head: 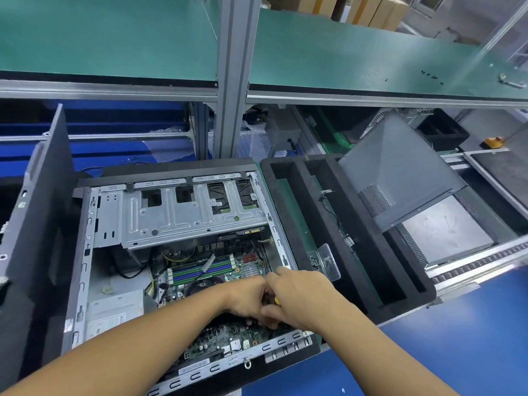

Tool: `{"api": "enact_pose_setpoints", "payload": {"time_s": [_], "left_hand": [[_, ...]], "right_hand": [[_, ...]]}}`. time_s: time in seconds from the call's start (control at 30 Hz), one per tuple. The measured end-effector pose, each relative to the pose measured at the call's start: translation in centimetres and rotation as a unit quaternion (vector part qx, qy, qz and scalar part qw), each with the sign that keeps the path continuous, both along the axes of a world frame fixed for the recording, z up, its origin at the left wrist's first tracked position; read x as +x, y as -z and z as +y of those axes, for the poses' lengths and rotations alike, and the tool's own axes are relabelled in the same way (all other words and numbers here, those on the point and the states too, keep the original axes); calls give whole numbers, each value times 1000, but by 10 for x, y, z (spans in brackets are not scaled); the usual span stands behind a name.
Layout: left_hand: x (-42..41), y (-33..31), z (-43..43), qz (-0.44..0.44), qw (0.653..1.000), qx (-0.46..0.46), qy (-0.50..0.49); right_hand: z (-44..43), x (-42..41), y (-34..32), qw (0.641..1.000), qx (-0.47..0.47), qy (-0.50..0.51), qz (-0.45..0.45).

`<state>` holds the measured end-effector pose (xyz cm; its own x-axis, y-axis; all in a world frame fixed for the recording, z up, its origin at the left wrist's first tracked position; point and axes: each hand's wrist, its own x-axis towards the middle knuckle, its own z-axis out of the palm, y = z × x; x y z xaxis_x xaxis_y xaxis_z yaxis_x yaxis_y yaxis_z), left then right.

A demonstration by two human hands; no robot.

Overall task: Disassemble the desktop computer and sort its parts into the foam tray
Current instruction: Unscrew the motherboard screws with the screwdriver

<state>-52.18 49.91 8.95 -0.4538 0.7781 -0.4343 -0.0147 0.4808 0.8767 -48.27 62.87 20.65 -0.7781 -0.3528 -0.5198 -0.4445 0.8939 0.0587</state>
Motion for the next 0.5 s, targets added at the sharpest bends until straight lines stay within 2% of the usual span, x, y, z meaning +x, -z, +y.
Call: {"api": "enact_pose_setpoints", "payload": {"time_s": [0.13,0.3,0.4,0.5], "left_hand": [[0,-1,1,-8,1000,0,15],[0,-2,-1,-59,998,-1,-4],[-2,-3,-1,-51,999,-8,-4],[-1,-1,1,-25,1000,-11,-7]], "right_hand": [[-4,-2,6,1000,7,-3,10],[0,-3,2,999,0,-34,-20],[4,-2,1,998,-5,-41,-41],[4,0,1,999,-30,-7,-32]]}}
